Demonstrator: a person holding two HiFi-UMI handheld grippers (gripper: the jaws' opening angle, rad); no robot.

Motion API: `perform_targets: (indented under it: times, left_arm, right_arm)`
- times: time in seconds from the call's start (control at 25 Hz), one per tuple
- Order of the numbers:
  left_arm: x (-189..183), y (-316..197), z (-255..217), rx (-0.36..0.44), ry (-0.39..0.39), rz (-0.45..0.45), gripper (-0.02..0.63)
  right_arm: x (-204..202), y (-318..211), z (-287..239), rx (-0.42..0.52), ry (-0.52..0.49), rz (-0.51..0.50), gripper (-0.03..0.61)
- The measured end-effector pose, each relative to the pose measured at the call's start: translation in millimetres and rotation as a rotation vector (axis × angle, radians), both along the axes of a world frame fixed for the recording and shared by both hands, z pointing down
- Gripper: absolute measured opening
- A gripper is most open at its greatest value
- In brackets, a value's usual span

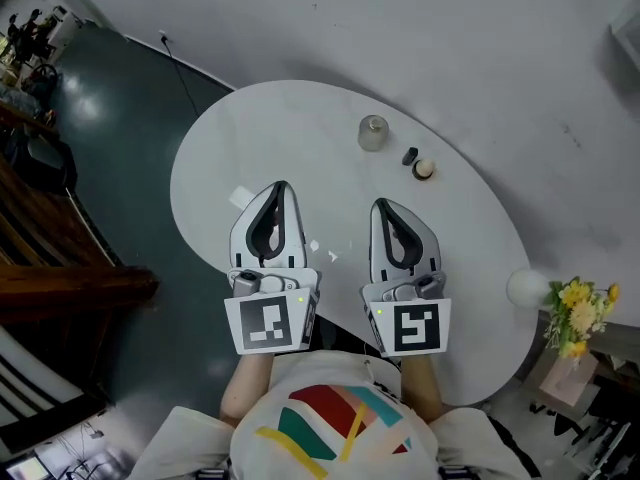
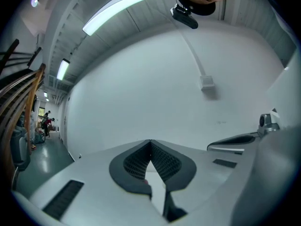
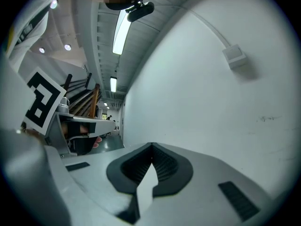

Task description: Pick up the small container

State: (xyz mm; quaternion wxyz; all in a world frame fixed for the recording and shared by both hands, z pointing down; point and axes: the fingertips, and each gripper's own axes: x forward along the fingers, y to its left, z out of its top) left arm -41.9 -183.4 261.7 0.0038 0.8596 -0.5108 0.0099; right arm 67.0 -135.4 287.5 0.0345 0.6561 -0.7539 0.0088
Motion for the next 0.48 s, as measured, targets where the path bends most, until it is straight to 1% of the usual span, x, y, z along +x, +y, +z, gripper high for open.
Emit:
perform_targets:
  times: [0.16,0.24,0.32,0.48]
  left_arm:
    - [9.7,-4.2,-4.5,0.013,-0.007,0.044,0.018]
    - [11.8,-6.7,-5.8,0.017,-0.003,0.057,0.018]
    - [13.0,-7.9,-5.8,0.016,0.001,0.064,0.018]
    - [11.7,-11.6,-3.6,0.010,-0.002,0.072,0.018]
  right_arm:
    - [4.1,-3.1,-8.8,0.026,0.002,0.040,0.011]
    - [4.0,-4.8,-8.3,0.018,0.004,0.048,0.009]
    - [2.6,-6.5,-4.6,-0.001,0.004,0.047,0.011]
    - [-1.9,-13.1,-2.7,-0.007,-0.028,0.027,0.011]
